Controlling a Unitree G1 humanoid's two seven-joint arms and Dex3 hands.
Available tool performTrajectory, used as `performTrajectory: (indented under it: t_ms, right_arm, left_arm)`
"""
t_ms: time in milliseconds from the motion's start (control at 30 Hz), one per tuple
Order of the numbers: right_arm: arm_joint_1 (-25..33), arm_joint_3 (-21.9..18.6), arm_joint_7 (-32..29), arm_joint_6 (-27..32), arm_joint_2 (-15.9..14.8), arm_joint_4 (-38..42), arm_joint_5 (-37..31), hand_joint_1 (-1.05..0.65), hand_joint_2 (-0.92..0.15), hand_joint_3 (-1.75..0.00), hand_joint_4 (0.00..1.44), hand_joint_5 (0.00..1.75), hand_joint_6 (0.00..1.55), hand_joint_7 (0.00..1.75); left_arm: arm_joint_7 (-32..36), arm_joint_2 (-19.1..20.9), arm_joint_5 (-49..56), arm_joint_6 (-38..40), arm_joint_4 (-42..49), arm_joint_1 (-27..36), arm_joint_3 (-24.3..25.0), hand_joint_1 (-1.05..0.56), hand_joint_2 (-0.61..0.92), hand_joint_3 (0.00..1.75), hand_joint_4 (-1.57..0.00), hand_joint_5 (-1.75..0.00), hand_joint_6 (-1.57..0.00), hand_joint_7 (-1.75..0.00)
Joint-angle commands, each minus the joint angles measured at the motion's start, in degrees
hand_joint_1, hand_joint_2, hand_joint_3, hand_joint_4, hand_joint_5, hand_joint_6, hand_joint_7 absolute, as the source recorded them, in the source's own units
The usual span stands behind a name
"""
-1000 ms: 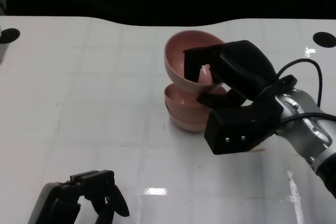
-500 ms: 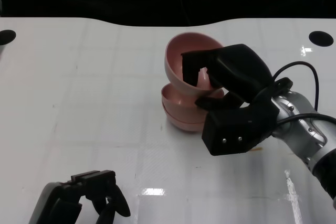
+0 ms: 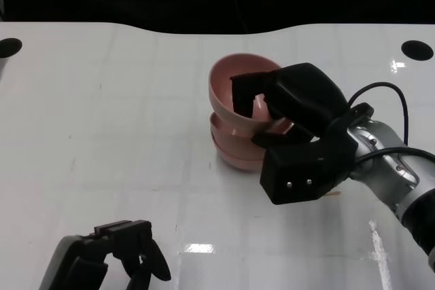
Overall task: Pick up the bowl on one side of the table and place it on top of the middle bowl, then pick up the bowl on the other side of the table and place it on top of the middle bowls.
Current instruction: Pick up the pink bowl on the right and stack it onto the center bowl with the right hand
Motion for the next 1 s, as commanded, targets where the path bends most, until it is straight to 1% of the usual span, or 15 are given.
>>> performTrajectory:
  t_ms: [33,300,333,400,433,467,500,533,567,600,633,667,733,833,1000]
  right_arm:
    - [-1.30,0.29,0.50,0.57,-0.60,0.82,0.00,-0.11,-0.28,-1.26,0.98,1.75,0.73,1.71]
    - [-1.78,0.94,-0.63,0.80,-1.07,4.32,-0.89,-0.11,-0.32,-1.19,0.96,1.75,0.71,1.73]
    - [-1.92,1.02,-0.71,0.77,-1.10,4.76,-0.92,-0.10,-0.34,-1.16,0.95,1.75,0.77,1.57]
    - [-2.28,1.24,0.12,0.68,-1.23,5.58,-0.79,-0.10,-0.34,-1.14,0.95,1.75,0.80,1.48]
    - [-2.46,1.35,0.80,0.63,-1.31,5.95,-0.69,-0.12,-0.40,-0.98,0.92,1.67,0.87,1.05]
    - [-2.58,1.37,2.16,0.74,-1.40,6.20,-0.29,-0.13,-0.44,-0.90,0.91,1.64,0.96,0.77]
    - [-2.73,1.46,3.67,0.72,-1.57,6.41,0.03,-0.17,-0.52,-0.73,0.84,1.52,0.96,0.50]
    - [-2.87,1.60,5.09,0.34,-1.86,6.54,0.26,-0.25,-0.67,-0.49,0.70,1.13,0.90,0.23]
    - [-2.98,1.75,6.23,0.10,-2.12,6.56,0.37,-0.32,-0.78,-0.30,0.66,0.79,0.83,0.12]
    - [-3.09,2.11,7.19,-0.03,-2.53,6.35,0.11,-0.36,-0.85,-0.20,0.65,0.54,0.78,0.06]
    - [-3.11,2.36,8.15,0.03,-2.87,5.94,-0.03,-0.47,-0.89,-0.18,0.57,0.32,0.67,0.03]
    - [-3.07,2.48,8.84,0.08,-3.11,5.54,-0.07,-0.53,-0.91,-0.19,0.52,0.23,0.60,0.01]
    - [-2.87,2.54,9.62,-0.03,-3.49,4.86,-0.05,-0.62,-0.92,-0.24,0.44,0.13,0.50,0.00]
    - [-2.60,2.60,10.22,0.00,-3.89,4.10,-0.17,-0.67,-0.92,-0.29,0.36,0.08,0.40,0.00]
    - [-1.17,2.42,9.38,-0.28,-4.93,1.60,-0.43,-0.72,-0.92,-0.34,0.27,0.03,0.28,0.00]
  left_arm:
    - [-0.71,0.81,-0.08,0.28,-0.63,0.54,0.22,-0.02,0.26,1.57,-0.86,-1.70,-0.85,-1.44]
    - [-0.76,0.94,-0.52,-0.01,-0.61,0.66,0.11,-0.03,0.25,1.57,-0.86,-1.70,-0.85,-1.44]
    - [-0.79,0.94,-0.59,0.02,-0.63,0.68,0.10,-0.04,0.26,1.57,-0.86,-1.70,-0.85,-1.43]
    - [-0.76,0.96,-0.49,0.11,-0.68,0.72,0.11,-0.04,0.26,1.56,-0.86,-1.70,-0.85,-1.43]
    - [-0.72,0.96,-0.38,0.15,-0.70,0.73,0.13,-0.05,0.26,1.56,-0.86,-1.70,-0.85,-1.44]
    - [-0.71,1.00,-0.34,0.11,-0.66,0.70,0.14,-0.05,0.26,1.56,-0.86,-1.70,-0.85,-1.44]
    - [-0.71,1.01,-0.30,0.11,-0.67,0.67,0.13,-0.05,0.26,1.56,-0.86,-1.70,-0.85,-1.44]
    - [-0.70,1.01,-0.34,-0.01,-0.57,0.60,0.10,-0.05,0.26,1.57,-0.87,-1.70,-0.85,-1.44]
    - [-0.68,1.01,-0.34,-0.09,-0.50,0.55,0.07,-0.05,0.26,1.57,-0.87,-1.70,-0.85,-1.44]
    - [-0.69,1.00,-0.36,-0.10,-0.48,0.52,0.04,-0.05,0.26,1.57,-0.87,-1.69,-0.85,-1.44]
    - [-0.70,0.97,-0.38,-0.05,-0.50,0.50,0.02,-0.05,0.26,1.57,-0.87,-1.69,-0.85,-1.44]
    - [-0.76,0.97,-0.43,0.05,-0.56,0.52,-0.01,-0.05,0.26,1.57,-0.88,-1.69,-0.85,-1.44]
    - [-0.84,1.00,-0.48,0.15,-0.64,0.52,-0.04,-0.04,0.26,1.57,-0.88,-1.69,-0.85,-1.44]
    - [-0.66,1.02,-0.07,0.14,-0.67,0.45,0.04,-0.04,0.26,1.57,-0.87,-1.69,-0.85,-1.44]
    - [-0.69,0.96,0.03,0.50,-0.96,0.50,0.08,-0.05,0.26,1.57,-0.88,-1.69,-0.86,-1.43]
